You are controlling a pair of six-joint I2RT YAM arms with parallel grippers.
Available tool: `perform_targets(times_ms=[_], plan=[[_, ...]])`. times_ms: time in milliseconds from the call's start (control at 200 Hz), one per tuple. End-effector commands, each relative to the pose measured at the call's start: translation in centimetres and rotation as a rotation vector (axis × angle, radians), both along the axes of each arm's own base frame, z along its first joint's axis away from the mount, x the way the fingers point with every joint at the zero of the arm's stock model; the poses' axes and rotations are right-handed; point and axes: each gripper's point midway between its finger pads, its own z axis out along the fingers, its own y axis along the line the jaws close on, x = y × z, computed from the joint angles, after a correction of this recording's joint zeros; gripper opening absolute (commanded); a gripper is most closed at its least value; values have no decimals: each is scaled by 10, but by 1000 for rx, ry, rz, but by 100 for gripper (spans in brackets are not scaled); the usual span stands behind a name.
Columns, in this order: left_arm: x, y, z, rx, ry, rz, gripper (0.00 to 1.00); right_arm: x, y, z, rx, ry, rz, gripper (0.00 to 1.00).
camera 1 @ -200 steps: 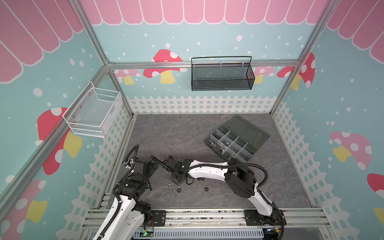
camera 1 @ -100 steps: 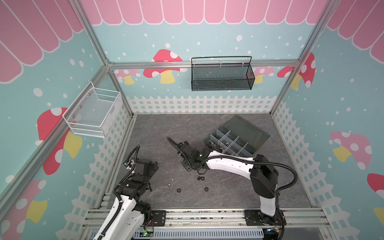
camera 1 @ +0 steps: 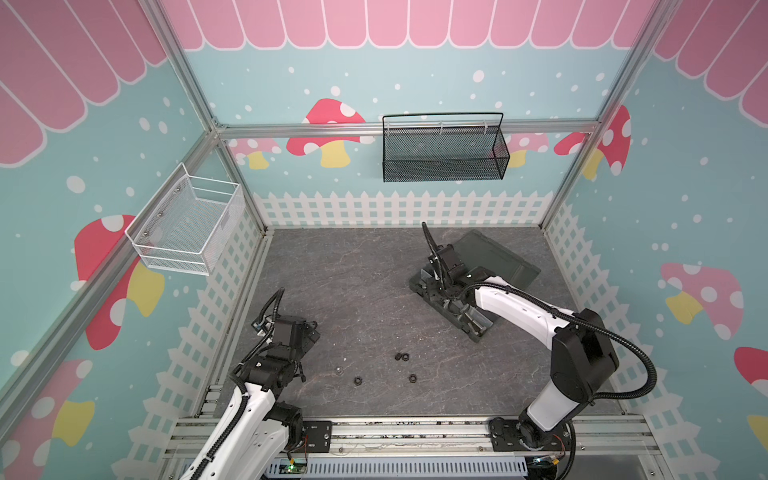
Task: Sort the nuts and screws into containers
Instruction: 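Grasp the silver hex nut with the right gripper and carry it to the box, then open the right gripper to drop the nut into the nut compartment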
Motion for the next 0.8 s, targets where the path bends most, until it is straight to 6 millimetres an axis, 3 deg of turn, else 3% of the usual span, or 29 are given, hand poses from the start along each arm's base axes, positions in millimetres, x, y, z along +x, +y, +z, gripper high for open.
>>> perform_targets(times_ms=[0,225,795], plan=[[4,0,3,0,-14,-2,100,5,-16,2,49,7,-47,0],[7,0,3,2,-13,-3,100,21,-39,-11,58,35,-88,0],[8,0,0,4,-7,-3,100,54,-53,-41,28,82,-105,0]])
